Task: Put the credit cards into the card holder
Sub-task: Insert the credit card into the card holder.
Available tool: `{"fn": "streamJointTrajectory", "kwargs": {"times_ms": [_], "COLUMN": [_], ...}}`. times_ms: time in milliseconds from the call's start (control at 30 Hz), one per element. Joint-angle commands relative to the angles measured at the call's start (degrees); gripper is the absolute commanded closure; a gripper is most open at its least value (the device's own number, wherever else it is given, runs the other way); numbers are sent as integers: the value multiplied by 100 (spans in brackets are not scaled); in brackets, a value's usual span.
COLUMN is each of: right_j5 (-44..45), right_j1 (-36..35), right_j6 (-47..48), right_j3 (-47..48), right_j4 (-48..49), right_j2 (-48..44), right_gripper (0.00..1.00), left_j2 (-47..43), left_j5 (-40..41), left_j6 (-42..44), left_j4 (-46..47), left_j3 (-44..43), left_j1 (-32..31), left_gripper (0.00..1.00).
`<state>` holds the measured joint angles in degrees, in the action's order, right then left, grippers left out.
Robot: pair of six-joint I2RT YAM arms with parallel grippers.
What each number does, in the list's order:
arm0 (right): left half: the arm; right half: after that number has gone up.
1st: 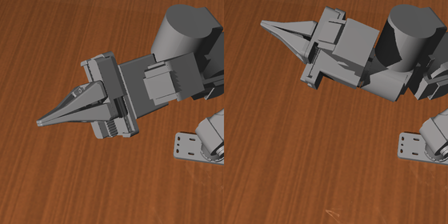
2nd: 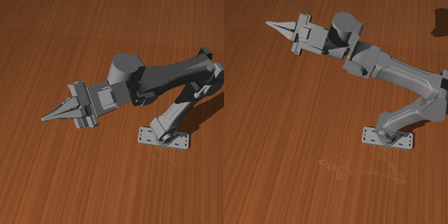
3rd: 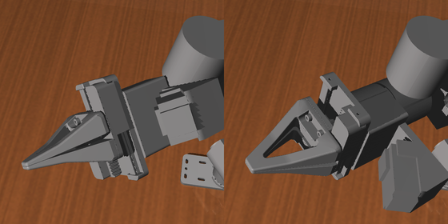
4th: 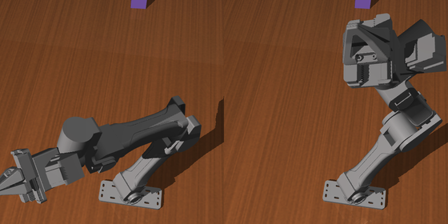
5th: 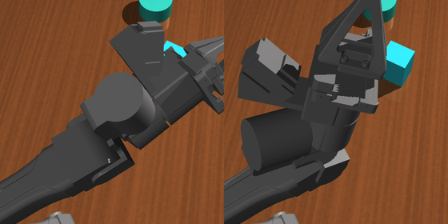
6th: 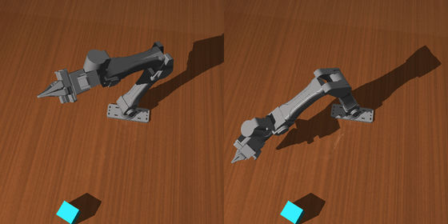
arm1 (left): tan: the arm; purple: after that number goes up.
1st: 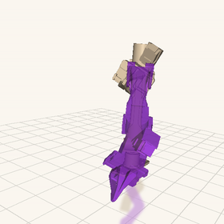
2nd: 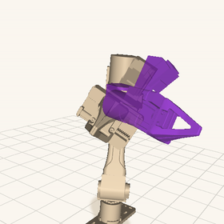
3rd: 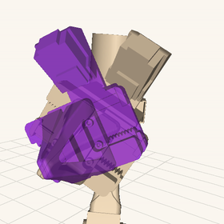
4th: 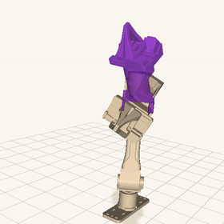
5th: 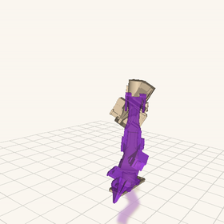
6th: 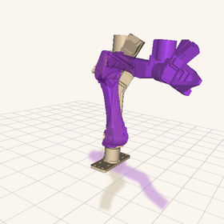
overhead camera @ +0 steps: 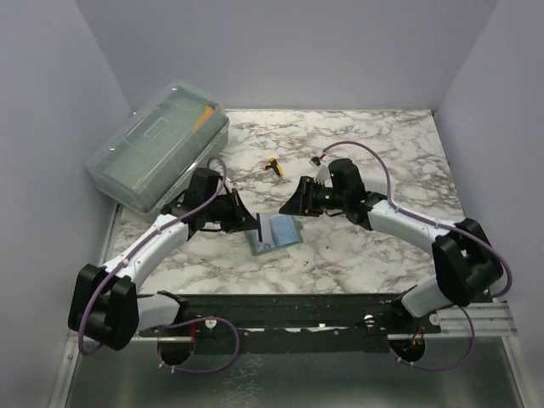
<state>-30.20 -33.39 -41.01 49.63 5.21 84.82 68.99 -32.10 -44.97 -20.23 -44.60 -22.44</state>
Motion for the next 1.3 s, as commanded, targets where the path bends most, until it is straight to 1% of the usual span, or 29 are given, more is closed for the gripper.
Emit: {"fn": "streamJointTrajectory", "kwargs": {"times_ms": [0, 100, 133, 200, 300, 467, 667, 1000, 1167, 1267], "right_j5": [-416, -383, -311, -145, 68, 265, 334, 410, 798, 869], "right_j1": [-32, -32, -36, -28, -27, -18, -18, -19, -18, -19], "right_j6": [641, 734, 774, 887, 1017, 962, 1066, 991, 1079, 1106], "right_j3": [245, 375, 403, 525, 656, 436, 357, 197, 217, 191], "right_j4": [-297, -215, -206, -326, -512, -341, -361, -255, -510, -679], "right_j2": [634, 1009, 1122, 1358, 1642, 1765, 1878, 1907, 1942, 1947], "right_gripper": [64, 81, 84, 87, 93, 95, 95, 97, 100, 100], "left_j2": [452, 829, 966, 1240, 1557, 1860, 2255, 2121, 1740, 1704], "left_j5": [27, -294, -405, -607, -750, -789, -921, -863, -735, -811], "left_j6": [432, 499, 503, 542, 603, 731, 822, 631, 410, 382], "left_j4": [-275, -67, 25, 158, 329, 434, 704, 810, 810, 807], "left_j3": [68, 77, 82, 75, 65, 51, 123, 160, 164, 107], "left_j1": [37, 46, 46, 46, 46, 47, 46, 60, 63, 63], "left_gripper": [100, 100, 100, 100, 100, 100, 100, 100, 100, 100]}}
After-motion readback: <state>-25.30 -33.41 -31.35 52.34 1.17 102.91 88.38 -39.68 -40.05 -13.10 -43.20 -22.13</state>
